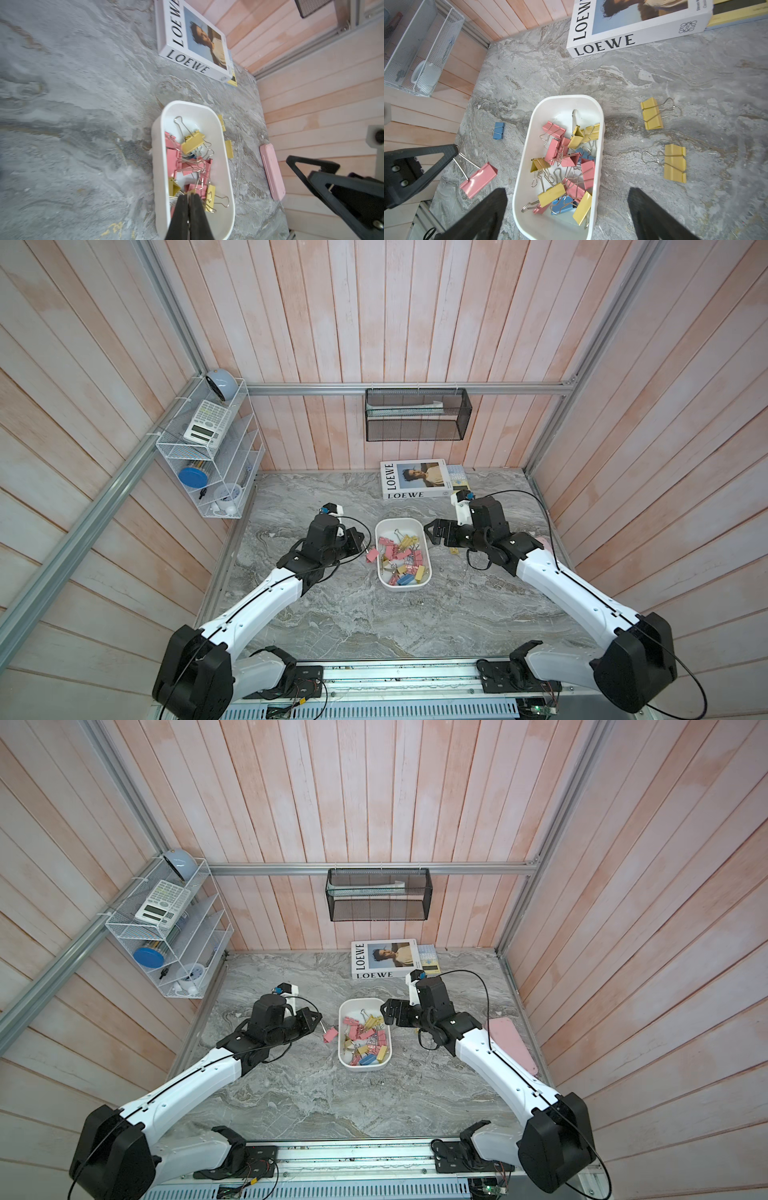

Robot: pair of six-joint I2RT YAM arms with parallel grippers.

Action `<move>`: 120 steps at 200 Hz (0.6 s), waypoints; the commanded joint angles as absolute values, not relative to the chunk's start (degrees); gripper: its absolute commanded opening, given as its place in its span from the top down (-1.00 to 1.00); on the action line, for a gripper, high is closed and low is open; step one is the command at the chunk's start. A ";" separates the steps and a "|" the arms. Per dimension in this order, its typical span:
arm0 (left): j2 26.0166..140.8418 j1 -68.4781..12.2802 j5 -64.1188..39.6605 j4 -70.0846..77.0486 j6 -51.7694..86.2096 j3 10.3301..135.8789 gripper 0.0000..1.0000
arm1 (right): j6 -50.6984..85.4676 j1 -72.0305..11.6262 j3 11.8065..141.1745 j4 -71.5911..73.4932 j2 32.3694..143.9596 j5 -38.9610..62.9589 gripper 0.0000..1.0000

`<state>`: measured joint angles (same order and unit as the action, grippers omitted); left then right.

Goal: Take out the binder clips from the storage box
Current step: Place the binder clip at the center of the board.

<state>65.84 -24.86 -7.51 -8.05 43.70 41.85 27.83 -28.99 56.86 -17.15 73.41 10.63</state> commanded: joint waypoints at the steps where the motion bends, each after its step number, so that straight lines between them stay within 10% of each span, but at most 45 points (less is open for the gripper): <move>1: 59.37 -21.62 0.50 -7.78 47.78 35.87 1.00 | 26.22 -30.85 59.94 -15.99 75.65 11.82 -0.96; 120: 52.75 -14.00 12.13 8.76 53.46 13.07 0.98 | 22.51 -38.35 65.92 -21.51 84.99 9.03 -0.96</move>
<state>53.19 -14.55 10.20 3.46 53.08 14.24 24.95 -36.49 64.18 -18.22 83.02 10.61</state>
